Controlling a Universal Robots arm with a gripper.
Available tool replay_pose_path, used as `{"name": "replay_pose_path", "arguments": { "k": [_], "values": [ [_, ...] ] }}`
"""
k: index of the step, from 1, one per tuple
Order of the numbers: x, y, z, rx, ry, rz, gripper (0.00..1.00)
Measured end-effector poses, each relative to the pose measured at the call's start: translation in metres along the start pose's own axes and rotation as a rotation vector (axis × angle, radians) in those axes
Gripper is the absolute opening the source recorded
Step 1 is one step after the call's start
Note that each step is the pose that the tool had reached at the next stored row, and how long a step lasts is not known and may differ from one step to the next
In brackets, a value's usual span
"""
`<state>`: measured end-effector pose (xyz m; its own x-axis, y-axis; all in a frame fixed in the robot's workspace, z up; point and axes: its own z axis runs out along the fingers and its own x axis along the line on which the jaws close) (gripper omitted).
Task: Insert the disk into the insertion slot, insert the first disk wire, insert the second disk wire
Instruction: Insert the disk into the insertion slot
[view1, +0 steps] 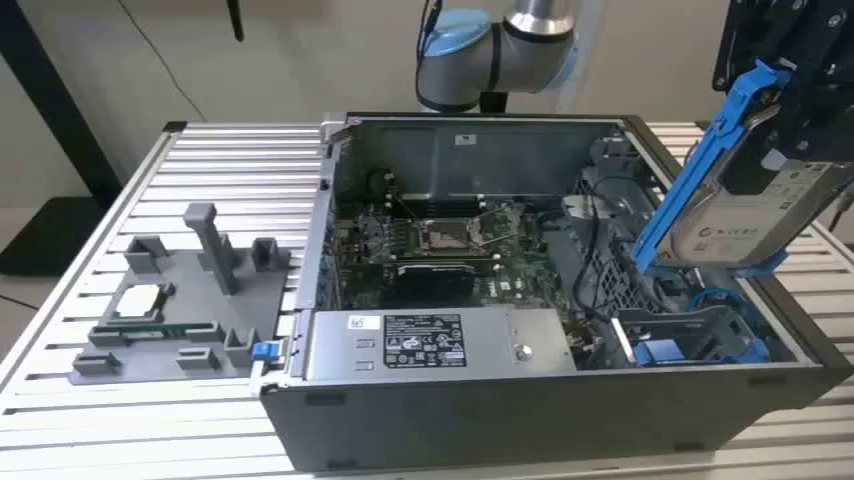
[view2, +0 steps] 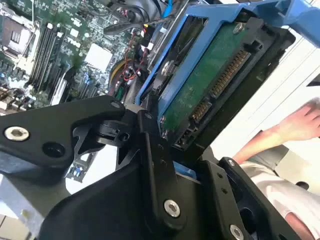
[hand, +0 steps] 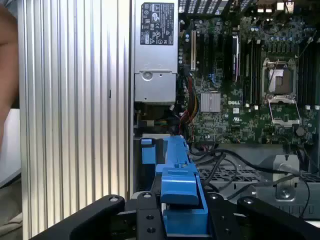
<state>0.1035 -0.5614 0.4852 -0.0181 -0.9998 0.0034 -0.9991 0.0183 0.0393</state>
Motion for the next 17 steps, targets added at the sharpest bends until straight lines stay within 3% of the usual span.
{"name": "replay_pose_path", "arguments": {
  "k": [17],
  "values": [
    [0.0055,-0.0003,0.0037,0.0029,0.0002,0.000,0.00]
  ]
}}
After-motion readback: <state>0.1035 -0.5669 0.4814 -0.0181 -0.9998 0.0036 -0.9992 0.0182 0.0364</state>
